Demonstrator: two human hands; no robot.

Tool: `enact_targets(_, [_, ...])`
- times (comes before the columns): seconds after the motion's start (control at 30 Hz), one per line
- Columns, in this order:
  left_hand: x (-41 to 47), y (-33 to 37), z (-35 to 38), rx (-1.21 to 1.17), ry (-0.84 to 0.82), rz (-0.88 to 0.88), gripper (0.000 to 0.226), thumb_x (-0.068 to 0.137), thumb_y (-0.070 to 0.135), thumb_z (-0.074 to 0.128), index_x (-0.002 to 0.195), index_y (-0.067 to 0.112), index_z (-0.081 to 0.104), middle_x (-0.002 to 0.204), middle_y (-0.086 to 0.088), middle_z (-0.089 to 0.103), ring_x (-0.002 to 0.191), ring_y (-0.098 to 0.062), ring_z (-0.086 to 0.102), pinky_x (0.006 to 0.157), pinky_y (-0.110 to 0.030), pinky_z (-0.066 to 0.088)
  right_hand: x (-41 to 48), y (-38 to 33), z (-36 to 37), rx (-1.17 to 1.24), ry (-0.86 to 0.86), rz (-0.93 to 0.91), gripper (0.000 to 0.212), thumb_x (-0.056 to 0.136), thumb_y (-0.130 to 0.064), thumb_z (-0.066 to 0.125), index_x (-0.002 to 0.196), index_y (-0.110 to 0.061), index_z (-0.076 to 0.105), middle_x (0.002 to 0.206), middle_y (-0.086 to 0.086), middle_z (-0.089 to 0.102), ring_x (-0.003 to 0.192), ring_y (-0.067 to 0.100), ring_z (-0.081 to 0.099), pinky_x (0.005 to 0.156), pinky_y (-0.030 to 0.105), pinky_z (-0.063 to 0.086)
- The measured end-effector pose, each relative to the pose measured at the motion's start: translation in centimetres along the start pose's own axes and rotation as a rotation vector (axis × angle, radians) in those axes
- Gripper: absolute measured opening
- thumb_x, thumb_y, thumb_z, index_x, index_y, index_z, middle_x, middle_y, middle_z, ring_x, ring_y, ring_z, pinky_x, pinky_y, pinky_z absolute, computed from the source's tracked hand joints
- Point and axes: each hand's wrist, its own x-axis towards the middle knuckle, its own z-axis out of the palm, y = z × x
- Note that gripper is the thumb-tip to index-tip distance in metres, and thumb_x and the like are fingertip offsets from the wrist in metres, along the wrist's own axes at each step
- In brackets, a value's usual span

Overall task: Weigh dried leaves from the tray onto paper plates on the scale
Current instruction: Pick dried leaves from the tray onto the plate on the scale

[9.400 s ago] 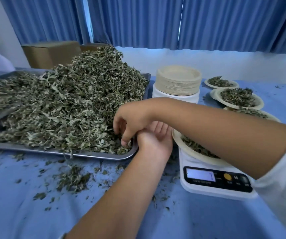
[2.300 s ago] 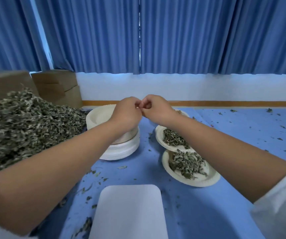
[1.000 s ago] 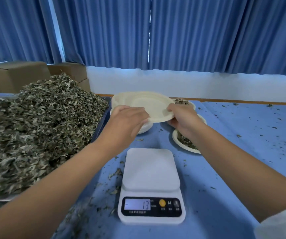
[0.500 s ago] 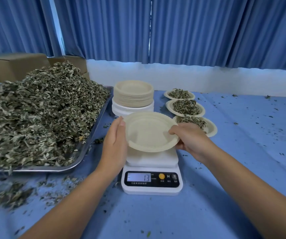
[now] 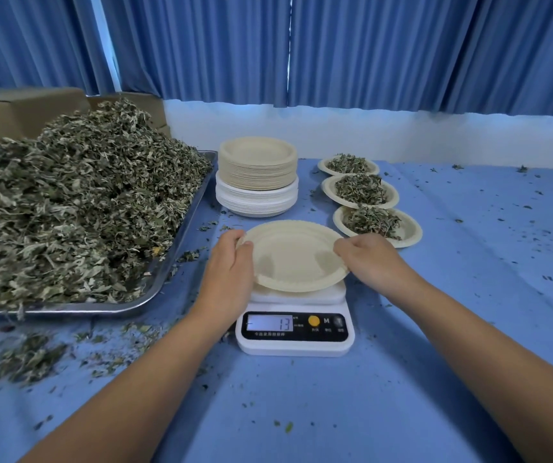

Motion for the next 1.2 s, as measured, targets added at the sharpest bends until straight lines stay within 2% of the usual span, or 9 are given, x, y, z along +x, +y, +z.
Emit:
enact_targets(0.1, [0.3, -0.2, -0.1, -0.014, -0.017, -0.013, 0.035, 0.099, 0.024, 0.035, 0.133, 0.027, 0.039, 0.13, 0.005, 0.046, 0.116, -0.015, 0.046, 0.097, -0.037, 0.04, 0.2, 0.4, 0.2, -0.04, 0.003, 0.03, 0.044, 0.088, -0.027, 0.052, 0.052, -0.019, 0.028, 0.047, -0.004, 0.024, 0.045, 0.014, 0.022, 0.053, 0.03, 0.021])
enact_targets(0.33, [0.9, -0.5, -0.3, -0.036, 0.002, -0.015, 0.028, 0.094, 0.017, 0.04, 0.119, 0.028, 0.043, 0.115, 0.008, 0.051, 0.103, -0.009, 0.051, 0.074, -0.027, 0.04, 0.3, 0.5, 0.3, -0.069, -0.005, 0.039, 0.045, 0.087, -0.027, 0.053, 0.052, -0.02, 0.026, 0.042, -0.008, 0.021, 0.039, 0.009, 0.019, 0.05, 0.029, 0.018])
enact_targets(0.5, [1.0, -0.2, -0.5, -0.048, 0.032, -0.043, 0.032, 0.092, 0.022, 0.047, 0.124, 0.024, 0.046, 0.116, 0.008, 0.051, 0.106, -0.011, 0.051, 0.087, -0.032, 0.043, 0.3, 0.6, 0.2, -0.066, -0.01, 0.043, 0.047, 0.088, -0.035, 0.054, 0.052, -0.02, 0.027, 0.047, -0.004, 0.024, 0.044, 0.014, 0.023, 0.052, 0.029, 0.019])
enact_targets(0.63, [1.1, -0.2, -0.7, -0.166, 0.116, -0.075, 0.03, 0.094, 0.036, 0.047, 0.122, 0.025, 0.051, 0.108, 0.019, 0.052, 0.098, 0.005, 0.05, 0.075, -0.018, 0.038, 0.4, 0.9, 0.2, -0.016, 0.033, 0.054, 0.052, 0.09, -0.057, 0.046, 0.063, -0.012, 0.045, 0.062, 0.009, 0.04, 0.058, 0.018, 0.038, 0.062, 0.032, 0.029])
enact_targets(0.73, [1.5, -0.7, -0.9, -0.226, 0.153, -0.107, 0.03, 0.092, 0.038, 0.044, 0.118, 0.027, 0.054, 0.112, 0.015, 0.056, 0.106, -0.002, 0.053, 0.083, -0.025, 0.041, 0.4, 1.5, 0.0, 0.003, 0.101, 0.058, 0.062, 0.092, -0.06, 0.037, 0.065, -0.006, 0.052, 0.061, 0.01, 0.043, 0.057, 0.019, 0.041, 0.064, 0.033, 0.034])
enact_targets(0.83, [2.0, -1.1, -1.0, -0.282, 0.174, -0.153, 0.021, 0.092, 0.033, 0.041, 0.106, 0.029, 0.056, 0.118, 0.009, 0.058, 0.113, -0.01, 0.053, 0.098, -0.033, 0.04, 0.1, 2.3, -0.2, -0.013, 0.142, 0.042, 0.075, 0.095, -0.057, 0.031, 0.095, 0.013, 0.059, 0.06, 0.009, 0.04, 0.056, 0.019, 0.039, 0.061, 0.033, 0.032])
enact_targets(0.9, [2.2, -1.1, -1.0, -0.33, 0.188, -0.198, 0.016, 0.093, 0.029, 0.041, 0.093, 0.031, 0.056, 0.109, 0.009, 0.06, 0.109, -0.011, 0.056, 0.099, -0.034, 0.041, 0.1, 2.7, -0.3, -0.002, 0.158, 0.044, 0.072, 0.097, -0.055, 0.03, 0.104, 0.012, 0.058, 0.057, 0.005, 0.042, 0.056, 0.018, 0.039, 0.06, 0.031, 0.032])
enact_targets(1.0, [2.7, -1.2, -0.9, -0.43, 0.218, -0.272, 0.019, 0.096, 0.023, 0.041, 0.105, 0.021, 0.058, 0.108, 0.006, 0.063, 0.106, -0.011, 0.059, 0.102, -0.034, 0.042, 0.2, 2.8, -0.4, 0.057, 0.189, 0.059, 0.065, 0.099, -0.049, 0.034, 0.098, 0.007, 0.065, 0.047, -0.015, 0.048, 0.054, 0.005, 0.045, 0.058, 0.029, 0.034])
enact_targets(1.2, [2.7, -1.2, -1.0, -0.533, 0.241, -0.311, 0.022, 0.096, 0.022, 0.04, 0.106, 0.013, 0.058, 0.103, 0.003, 0.065, 0.104, -0.012, 0.061, 0.099, -0.032, 0.044, 0.0, 2.4, -0.7, 0.088, 0.311, -0.035, 0.043, 0.099, -0.042, 0.037, 0.075, -0.024, 0.067, 0.036, -0.012, 0.043, 0.035, 0.003, 0.041, 0.049, 0.027, 0.026])
